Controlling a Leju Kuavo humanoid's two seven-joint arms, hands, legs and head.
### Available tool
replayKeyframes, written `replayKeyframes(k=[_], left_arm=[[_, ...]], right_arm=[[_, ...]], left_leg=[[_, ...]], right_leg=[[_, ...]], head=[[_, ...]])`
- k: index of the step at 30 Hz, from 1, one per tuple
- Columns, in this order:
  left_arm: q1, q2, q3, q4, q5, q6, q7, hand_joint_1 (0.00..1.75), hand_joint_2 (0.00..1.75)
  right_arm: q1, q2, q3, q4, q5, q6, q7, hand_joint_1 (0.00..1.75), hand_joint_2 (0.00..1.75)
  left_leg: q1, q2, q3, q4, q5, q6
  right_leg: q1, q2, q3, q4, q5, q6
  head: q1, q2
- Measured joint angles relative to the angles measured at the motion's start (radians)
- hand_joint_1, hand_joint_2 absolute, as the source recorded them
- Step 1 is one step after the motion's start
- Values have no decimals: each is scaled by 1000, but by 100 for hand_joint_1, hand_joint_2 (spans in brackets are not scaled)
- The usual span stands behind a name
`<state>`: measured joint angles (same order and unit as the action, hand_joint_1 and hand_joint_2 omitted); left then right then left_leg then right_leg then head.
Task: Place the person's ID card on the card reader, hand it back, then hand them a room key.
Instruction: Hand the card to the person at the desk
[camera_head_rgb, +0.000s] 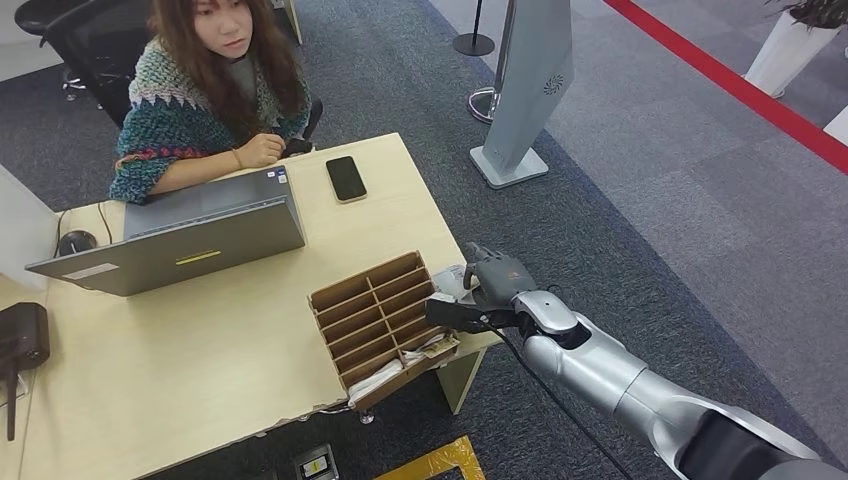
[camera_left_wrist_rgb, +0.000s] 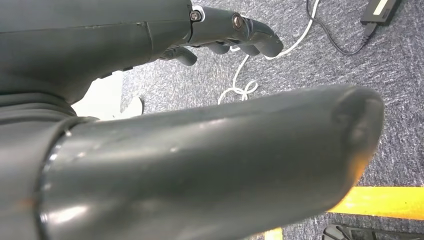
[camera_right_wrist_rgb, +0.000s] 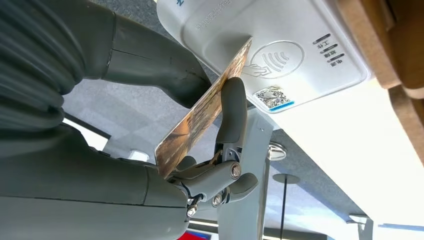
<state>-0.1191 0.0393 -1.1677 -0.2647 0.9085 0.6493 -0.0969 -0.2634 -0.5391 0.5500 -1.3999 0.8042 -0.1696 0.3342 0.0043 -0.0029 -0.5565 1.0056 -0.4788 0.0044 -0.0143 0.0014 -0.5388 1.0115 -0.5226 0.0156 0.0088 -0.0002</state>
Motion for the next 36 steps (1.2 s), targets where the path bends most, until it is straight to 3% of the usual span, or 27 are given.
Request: replayKeyframes(k=[20, 36], left_arm=[[0, 0, -5, 0, -14, 5, -11, 0, 0], [-10, -1, -18, 0, -53, 5, -24, 0, 0]], right_arm=[[-13, 0, -24, -9, -37, -9, -21, 175, 175], [-216, -19, -39, -137, -61, 69, -28, 175, 175]], left_leg=[[0, 0, -1, 0, 0, 0], [0, 0, -3, 0, 0, 0]], right_leg=[[0, 0, -1, 0, 0, 0], [0, 0, -2, 0, 0, 0]], head=[[0, 0], [0, 0]])
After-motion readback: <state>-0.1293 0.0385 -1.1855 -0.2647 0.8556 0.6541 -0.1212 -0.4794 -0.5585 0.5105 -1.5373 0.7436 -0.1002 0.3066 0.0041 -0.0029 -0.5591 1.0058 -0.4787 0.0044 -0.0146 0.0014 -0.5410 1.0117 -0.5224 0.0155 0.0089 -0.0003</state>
